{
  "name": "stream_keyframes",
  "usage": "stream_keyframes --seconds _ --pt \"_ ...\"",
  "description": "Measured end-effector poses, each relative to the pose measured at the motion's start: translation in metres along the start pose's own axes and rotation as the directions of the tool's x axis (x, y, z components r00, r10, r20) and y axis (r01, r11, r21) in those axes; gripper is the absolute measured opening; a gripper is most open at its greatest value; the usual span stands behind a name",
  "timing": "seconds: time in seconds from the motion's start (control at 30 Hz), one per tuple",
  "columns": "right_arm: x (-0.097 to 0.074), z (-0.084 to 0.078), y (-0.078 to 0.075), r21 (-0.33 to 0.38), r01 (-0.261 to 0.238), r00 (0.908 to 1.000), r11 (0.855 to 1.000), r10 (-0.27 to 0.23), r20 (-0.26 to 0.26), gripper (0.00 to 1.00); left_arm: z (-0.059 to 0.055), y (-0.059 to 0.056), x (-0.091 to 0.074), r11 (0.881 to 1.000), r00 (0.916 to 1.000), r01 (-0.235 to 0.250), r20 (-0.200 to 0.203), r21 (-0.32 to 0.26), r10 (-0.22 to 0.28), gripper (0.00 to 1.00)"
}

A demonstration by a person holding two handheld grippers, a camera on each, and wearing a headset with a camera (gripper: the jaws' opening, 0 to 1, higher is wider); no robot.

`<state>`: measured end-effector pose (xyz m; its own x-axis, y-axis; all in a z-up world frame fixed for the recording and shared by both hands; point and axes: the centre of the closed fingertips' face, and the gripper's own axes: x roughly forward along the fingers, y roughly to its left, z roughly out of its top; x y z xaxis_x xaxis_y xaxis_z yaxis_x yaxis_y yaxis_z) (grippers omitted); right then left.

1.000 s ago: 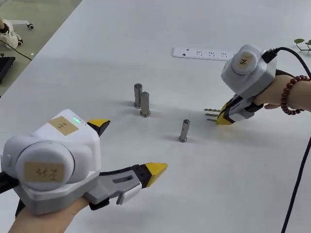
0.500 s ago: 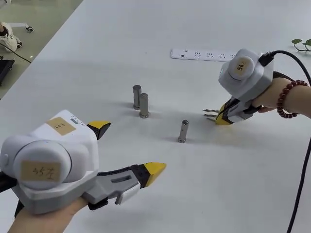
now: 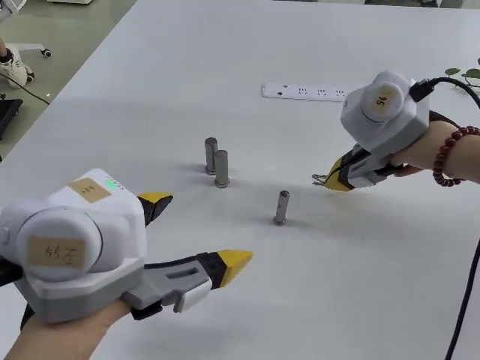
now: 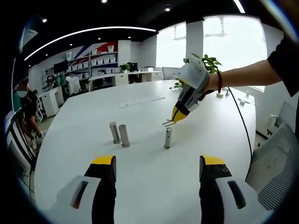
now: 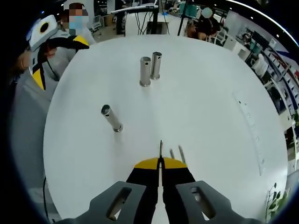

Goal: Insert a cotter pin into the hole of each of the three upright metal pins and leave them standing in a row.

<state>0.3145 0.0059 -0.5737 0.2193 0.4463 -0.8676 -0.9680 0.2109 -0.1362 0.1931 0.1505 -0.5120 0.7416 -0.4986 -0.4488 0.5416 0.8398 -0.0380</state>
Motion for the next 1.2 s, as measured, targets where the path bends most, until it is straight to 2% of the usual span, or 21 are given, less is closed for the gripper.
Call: stream_keyframes --seconds 0.07,0.33,0.37,0.53,0.63,0.73,0.77,0.9,0.97,1.03,1.17,1.2 --pt "-0.005 0.006 0.004 0.002 -0.003 0.9997 1.000 0.002 0.023 0.00 0.001 -0.001 0.000 1.000 1.0000 0.004 0.001 0.002 -0.004 0.70" --pt "-0.025 0.031 0.022 -0.081 0.011 0.9959 0.997 -0.004 0.091 0.00 0.006 -0.003 0.006 1.000 0.9996 0.029 -0.005 -0.004 -0.029 0.65" --pt "-0.023 0.032 0.020 -0.097 0.011 0.9957 0.995 -0.002 0.092 0.00 0.006 -0.003 0.008 0.999 0.9994 0.034 -0.010 -0.005 -0.034 0.65" --pt "-0.033 0.042 0.036 -0.147 0.015 0.9926 0.989 0.003 0.121 0.00 0.011 -0.004 0.011 0.998 0.9988 0.048 -0.007 -0.033 -0.049 0.62" --pt "-0.037 0.048 0.048 -0.155 0.003 0.9904 0.988 0.019 0.137 0.00 0.012 -0.007 0.013 0.996 0.9972 0.071 -0.019 -0.059 -0.072 0.52" --pt "-0.038 0.054 0.059 -0.170 -0.006 0.9873 0.985 0.033 0.155 0.00 0.013 -0.013 0.015 0.991 0.9948 0.099 -0.014 -0.090 -0.101 0.50" --pt "-0.036 0.054 0.057 -0.173 -0.006 0.9866 0.985 0.034 0.160 0.00 0.014 -0.014 0.016 0.990 0.9942 0.105 -0.014 -0.091 -0.107 0.49" --pt "-0.036 0.061 0.072 -0.211 -0.012 0.9807 0.977 0.053 0.188 0.00 0.015 -0.020 0.018 0.985 0.9902 0.136 -0.018 -0.105 -0.139 0.43" --pt "-0.037 0.066 0.079 -0.271 -0.006 0.9775 0.963 0.063 0.201 0.00 0.016 -0.023 0.018 0.980 0.9870 0.156 -0.018 -0.124 -0.159 0.40" --pt "-0.037 0.068 0.087 -0.267 -0.016 0.9765 0.964 0.073 0.203 0.00 0.019 -0.024 0.019 0.977 0.9860 0.164 -0.008 -0.139 -0.167 0.39" --pt "-0.038 0.076 0.094 -0.313 -0.022 0.9685 0.949 0.098 0.229 0.00 0.024 -0.027 0.019 0.966 0.9809 0.192 0.005 -0.174 -0.194 0.34" --pt "-0.038 0.076 0.096 -0.316 -0.027 0.9688 0.949 0.102 0.226 0.00 0.024 -0.027 0.019 0.965 0.9806 0.194 0.007 -0.178 -0.196 0.34"
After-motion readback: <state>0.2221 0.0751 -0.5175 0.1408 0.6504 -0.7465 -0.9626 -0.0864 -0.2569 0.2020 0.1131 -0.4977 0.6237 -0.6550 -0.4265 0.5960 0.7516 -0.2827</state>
